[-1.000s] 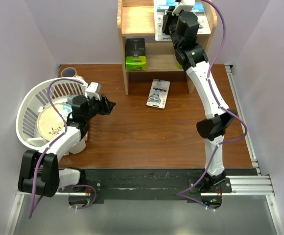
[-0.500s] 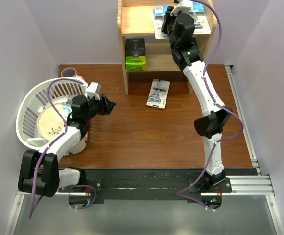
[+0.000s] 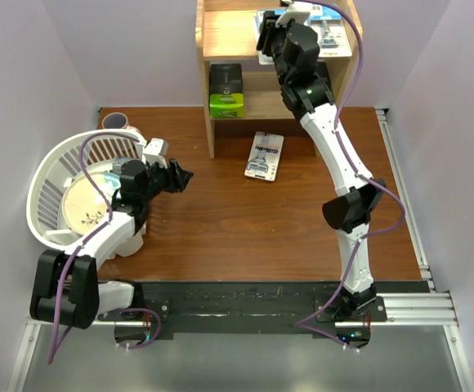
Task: Place and organize the shaving razors onto the shelf
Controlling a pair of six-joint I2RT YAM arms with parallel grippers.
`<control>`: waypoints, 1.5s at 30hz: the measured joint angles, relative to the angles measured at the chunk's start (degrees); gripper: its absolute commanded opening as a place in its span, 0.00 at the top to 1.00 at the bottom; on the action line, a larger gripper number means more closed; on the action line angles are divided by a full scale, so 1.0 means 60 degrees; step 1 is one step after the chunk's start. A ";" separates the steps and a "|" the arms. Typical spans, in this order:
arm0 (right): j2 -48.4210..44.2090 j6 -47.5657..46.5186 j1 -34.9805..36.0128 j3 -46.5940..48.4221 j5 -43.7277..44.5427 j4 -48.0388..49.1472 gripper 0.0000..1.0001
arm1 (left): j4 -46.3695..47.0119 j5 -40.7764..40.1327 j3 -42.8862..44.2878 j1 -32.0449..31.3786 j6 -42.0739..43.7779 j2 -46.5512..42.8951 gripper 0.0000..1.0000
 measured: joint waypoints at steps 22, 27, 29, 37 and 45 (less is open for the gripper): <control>-0.1399 -0.0867 0.0087 -0.2160 -0.0055 -0.0397 0.28 | 0.0102 -0.0004 -0.0310 0.0044 -0.0138 -0.0401 0.47; -0.1421 -0.0892 0.0087 -0.2164 0.0036 -0.0437 0.31 | 0.0102 -0.0004 -0.0310 0.0076 -0.0142 -0.0437 0.47; -0.1421 -0.0885 0.0087 -0.2164 0.0084 -0.0437 0.33 | 0.0102 -0.0004 -0.0310 0.0087 -0.0142 -0.0441 0.47; -0.1169 -0.0794 0.0087 -0.1792 0.0557 -0.0506 0.37 | 0.0102 -0.0004 -0.0310 0.0127 -0.0142 -0.0448 0.47; -0.0787 -0.0780 0.0171 -0.1370 0.1158 -0.0350 0.40 | 0.0131 -0.0004 -0.0361 0.0222 -0.0146 -0.0466 0.47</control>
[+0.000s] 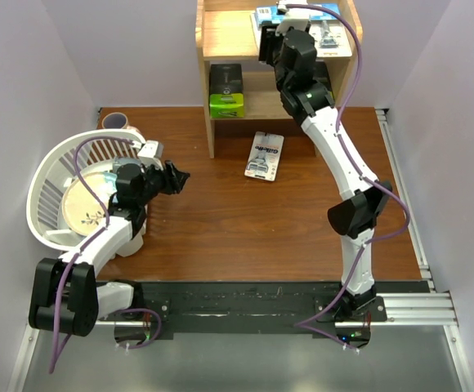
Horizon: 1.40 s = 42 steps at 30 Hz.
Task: Place and organize the shaving razors onto the shelf
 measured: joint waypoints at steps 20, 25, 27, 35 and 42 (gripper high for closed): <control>0.0255 0.0018 0.0393 0.0186 0.1690 0.0423 0.44 | 0.0000 -0.0004 -0.0102 0.0025 -0.0036 0.0000 0.47; 0.0517 0.0044 0.0488 0.0525 0.1934 0.0572 0.44 | -0.0007 0.0000 -0.0102 0.0025 -0.0076 0.0000 0.47; 0.0648 -0.0025 0.0521 0.0652 0.1963 0.0703 0.44 | -0.0015 -0.0004 -0.0102 0.0025 -0.0080 0.0000 0.47; 0.0798 -0.0328 0.0605 0.0739 0.2178 0.1009 0.44 | -0.0033 0.0000 -0.0102 0.0025 -0.0080 0.0000 0.47; 0.0812 -0.0495 0.0623 0.0739 0.2379 0.1031 0.44 | -0.0036 0.0000 -0.0102 0.0025 -0.0080 0.0000 0.47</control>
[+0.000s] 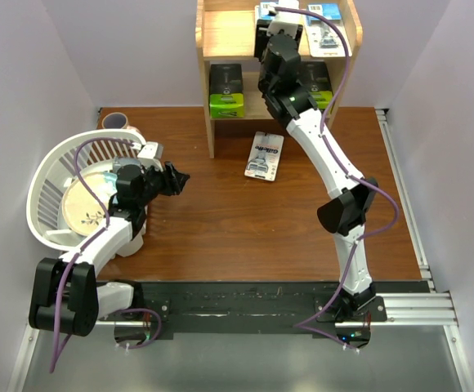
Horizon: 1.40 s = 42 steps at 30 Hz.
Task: Place and organize the shaving razors onto the shelf
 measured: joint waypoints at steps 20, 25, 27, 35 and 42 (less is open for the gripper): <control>0.0051 -0.0568 0.0011 -0.0004 0.0138 0.1260 0.35 | -0.0066 0.0004 0.0000 0.0084 0.0007 -0.0255 0.47; -0.0182 -0.0725 0.0113 -0.0018 0.0033 0.1421 0.34 | -0.0069 0.0004 0.0000 0.0109 0.0004 -0.0382 0.47; -0.0652 -0.0729 0.0200 -0.0291 -0.0051 0.1406 0.34 | -0.0069 0.0007 0.0000 0.0117 0.0004 -0.0430 0.47; -0.6524 -0.0765 0.0306 -0.6222 -0.1158 0.1169 0.29 | -0.0033 0.0015 -0.0033 0.0124 0.0000 -0.0754 0.47; -1.0440 -0.0583 0.0284 -1.1253 -0.4149 -0.0317 0.26 | -0.0051 0.0040 -0.0368 0.0124 -0.0076 -0.0907 0.47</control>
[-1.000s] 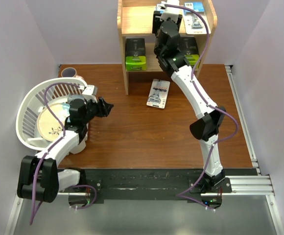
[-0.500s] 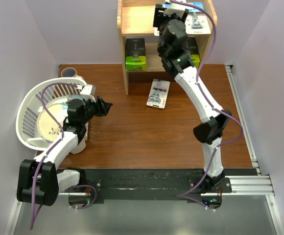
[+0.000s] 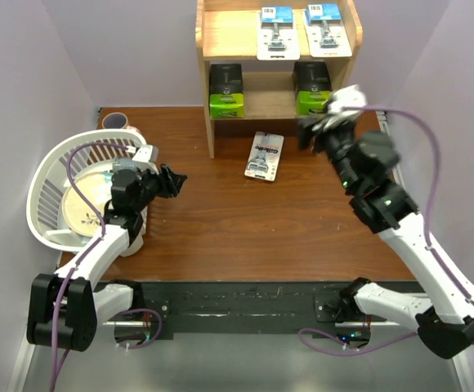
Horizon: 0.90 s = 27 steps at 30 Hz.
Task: Place and organize the shaving razors onto the shelf
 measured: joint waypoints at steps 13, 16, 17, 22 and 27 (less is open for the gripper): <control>0.3512 -0.2441 0.0018 -0.3606 -0.2393 -0.0495 0.14 | -0.0200 0.0000 0.0000 0.0219 0.0025 0.0004 0.46; 0.4590 -0.2896 0.0018 -0.2838 -0.2339 -0.0033 0.13 | -0.0280 0.0004 0.0000 0.0317 0.0044 0.0007 0.46; 0.5016 -0.3031 0.0018 -0.2514 -0.2310 0.0178 0.13 | -0.0310 0.0000 0.0000 0.0331 0.0069 0.0011 0.46; 0.6641 -0.3501 -0.0007 -0.1330 -0.2164 0.0787 0.12 | -0.0481 0.0007 0.0000 0.0466 0.0164 0.0036 0.46; 0.8062 -0.3741 -0.0095 -0.0117 -0.2047 0.0882 0.11 | -0.0561 0.0007 0.0000 0.0641 0.0171 0.0036 0.46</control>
